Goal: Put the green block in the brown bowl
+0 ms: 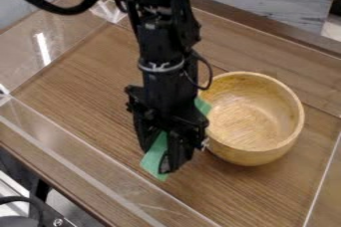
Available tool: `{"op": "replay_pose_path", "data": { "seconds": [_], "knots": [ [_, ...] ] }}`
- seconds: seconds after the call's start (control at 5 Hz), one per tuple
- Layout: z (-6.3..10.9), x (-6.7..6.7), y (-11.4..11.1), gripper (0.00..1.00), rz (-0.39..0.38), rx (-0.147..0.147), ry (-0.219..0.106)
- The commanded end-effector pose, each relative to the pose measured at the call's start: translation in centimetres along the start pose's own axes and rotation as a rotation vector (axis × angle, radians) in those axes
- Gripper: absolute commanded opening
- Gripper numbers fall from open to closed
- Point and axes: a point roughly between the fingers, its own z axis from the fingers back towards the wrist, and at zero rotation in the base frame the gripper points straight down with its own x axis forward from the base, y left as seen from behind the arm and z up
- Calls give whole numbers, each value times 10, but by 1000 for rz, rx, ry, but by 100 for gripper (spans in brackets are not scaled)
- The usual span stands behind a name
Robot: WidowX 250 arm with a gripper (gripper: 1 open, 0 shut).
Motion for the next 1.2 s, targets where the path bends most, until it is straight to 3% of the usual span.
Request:
{"op": "replay_pose_path", "data": {
  "seconds": [0.0, 0.2, 0.4, 0.6, 0.8, 1.0],
  "knots": [
    [33, 11, -9, 0, 8, -3, -73],
    [75, 17, -26, 0, 34, 1, -106],
    [127, 26, -30, 0, 93, 11, -177],
    [179, 26, 0, 0, 184, 29, -241],
    [188, 18, 48, 0, 211, 39, -274],
    [187, 19, 55, 0, 197, 34, -299]
  ]
}}
